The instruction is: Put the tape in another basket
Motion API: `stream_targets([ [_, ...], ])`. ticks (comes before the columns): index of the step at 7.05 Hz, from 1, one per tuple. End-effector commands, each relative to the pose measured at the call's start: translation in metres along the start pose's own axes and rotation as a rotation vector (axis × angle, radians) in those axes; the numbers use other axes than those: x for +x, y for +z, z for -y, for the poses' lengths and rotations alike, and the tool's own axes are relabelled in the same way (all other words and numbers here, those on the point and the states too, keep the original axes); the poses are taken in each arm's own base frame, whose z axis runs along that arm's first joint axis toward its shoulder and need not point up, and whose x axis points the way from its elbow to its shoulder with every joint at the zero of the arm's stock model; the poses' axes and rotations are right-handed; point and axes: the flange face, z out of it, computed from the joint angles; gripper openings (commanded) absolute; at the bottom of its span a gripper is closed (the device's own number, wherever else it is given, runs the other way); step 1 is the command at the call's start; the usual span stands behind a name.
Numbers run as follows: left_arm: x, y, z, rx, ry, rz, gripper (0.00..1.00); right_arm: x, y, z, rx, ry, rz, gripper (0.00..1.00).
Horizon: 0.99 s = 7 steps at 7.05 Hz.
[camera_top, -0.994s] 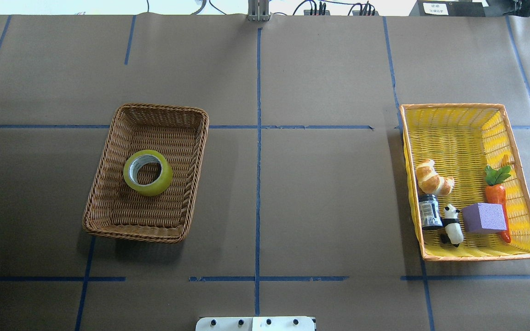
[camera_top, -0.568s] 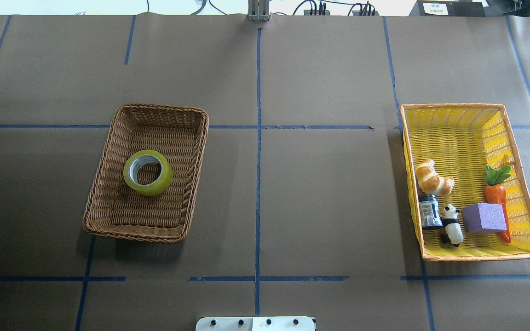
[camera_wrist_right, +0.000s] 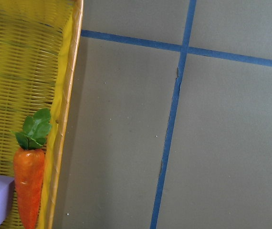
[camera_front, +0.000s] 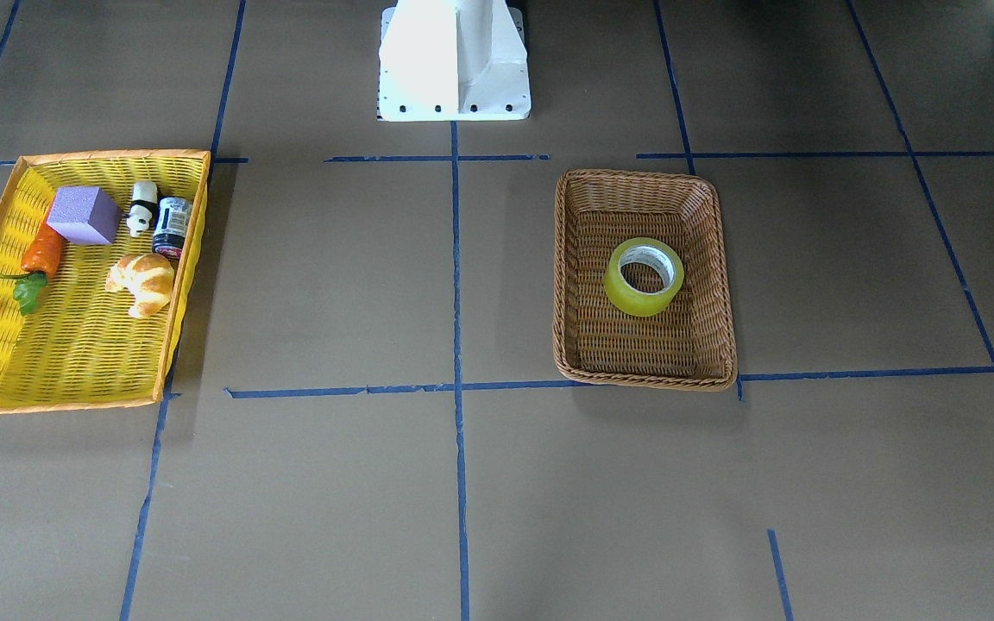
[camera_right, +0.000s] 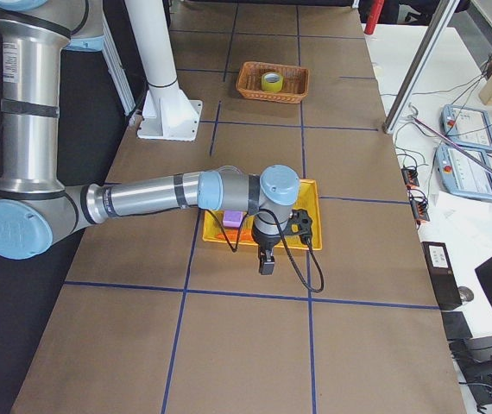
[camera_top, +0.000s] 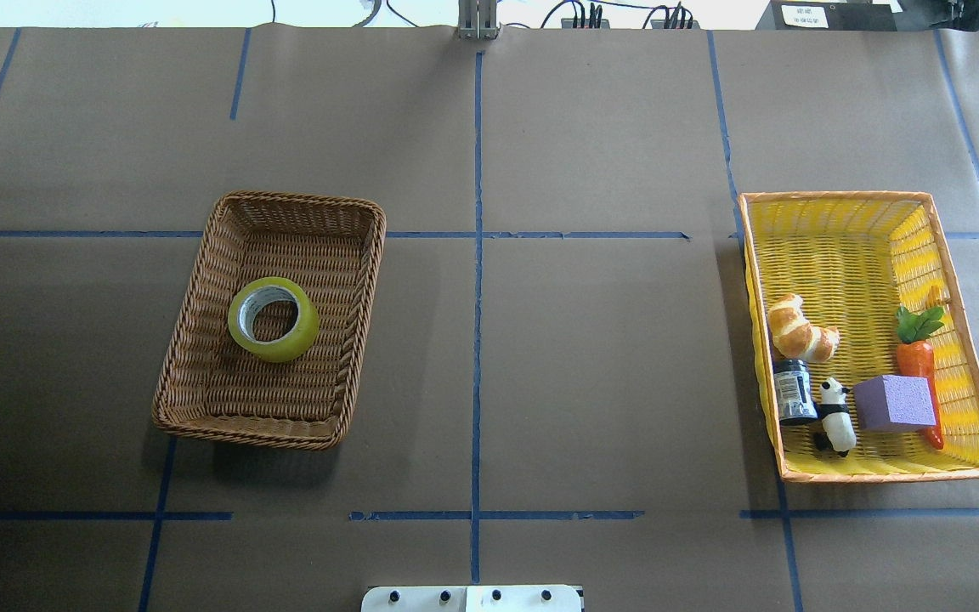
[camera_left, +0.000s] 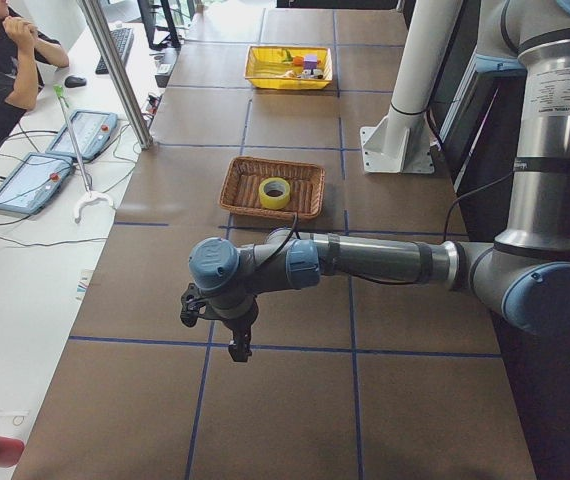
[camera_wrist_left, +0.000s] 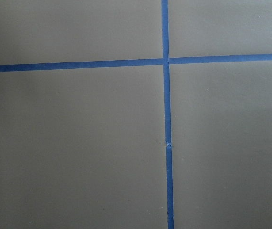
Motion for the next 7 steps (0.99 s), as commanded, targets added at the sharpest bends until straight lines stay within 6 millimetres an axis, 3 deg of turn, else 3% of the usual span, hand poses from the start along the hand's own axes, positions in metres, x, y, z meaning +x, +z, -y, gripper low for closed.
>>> stream_targets([
  [1,0.001,0.001,0.000,0.002,0.007,0.003,1.00,-0.001,0.002,0.001,-0.004,-0.003,0.000,1.00],
  [7,-0.005,0.005,0.000,-0.002,0.000,0.001,1.00,0.026,0.032,0.001,-0.063,-0.068,0.009,1.00],
])
